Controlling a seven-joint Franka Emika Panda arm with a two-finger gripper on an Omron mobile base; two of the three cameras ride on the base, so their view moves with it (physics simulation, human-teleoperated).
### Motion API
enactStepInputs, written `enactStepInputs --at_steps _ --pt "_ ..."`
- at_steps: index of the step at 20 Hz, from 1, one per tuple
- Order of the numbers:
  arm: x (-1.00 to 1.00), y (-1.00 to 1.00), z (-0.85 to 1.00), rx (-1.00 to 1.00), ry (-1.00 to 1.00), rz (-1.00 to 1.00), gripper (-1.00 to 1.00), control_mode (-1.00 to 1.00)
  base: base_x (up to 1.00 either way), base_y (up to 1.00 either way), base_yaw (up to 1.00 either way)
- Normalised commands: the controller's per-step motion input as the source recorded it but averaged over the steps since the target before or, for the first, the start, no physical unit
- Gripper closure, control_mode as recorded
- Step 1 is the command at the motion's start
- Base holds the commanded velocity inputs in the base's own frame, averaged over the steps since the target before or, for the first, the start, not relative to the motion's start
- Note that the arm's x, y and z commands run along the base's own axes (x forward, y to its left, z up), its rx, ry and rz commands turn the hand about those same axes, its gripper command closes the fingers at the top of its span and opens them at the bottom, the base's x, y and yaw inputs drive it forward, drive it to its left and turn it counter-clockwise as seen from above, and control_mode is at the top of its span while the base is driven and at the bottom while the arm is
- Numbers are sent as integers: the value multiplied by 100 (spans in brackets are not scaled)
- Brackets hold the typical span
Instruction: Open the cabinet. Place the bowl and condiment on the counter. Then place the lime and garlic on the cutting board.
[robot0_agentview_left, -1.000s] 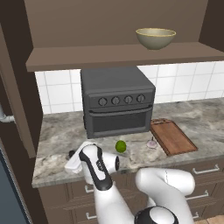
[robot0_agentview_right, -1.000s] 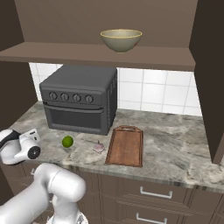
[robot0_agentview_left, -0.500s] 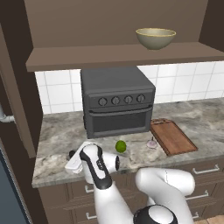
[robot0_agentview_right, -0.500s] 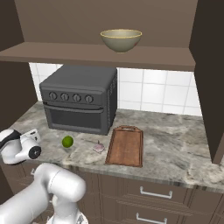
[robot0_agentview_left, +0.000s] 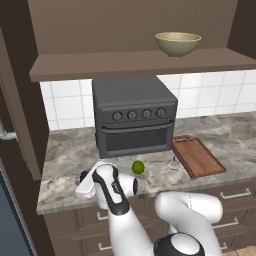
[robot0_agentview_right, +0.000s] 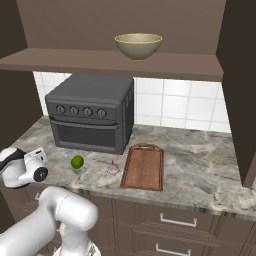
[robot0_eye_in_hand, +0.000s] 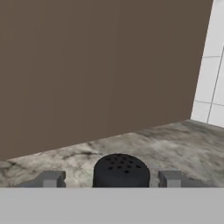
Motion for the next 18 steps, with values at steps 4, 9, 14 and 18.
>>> enactStepInputs --at_steps 4,9,14,18 --pt "-1 -34 16 -1 8 -8 -100 -100 0 0 0" --pt "-1 -37 28 -6 13 -13 -100 -100 0 0 0" --pt "-14 -28 30 -7 15 -9 -100 -100 0 0 0" --pt "-37 -24 31 -10 15 -1 -100 -100 0 0 0"
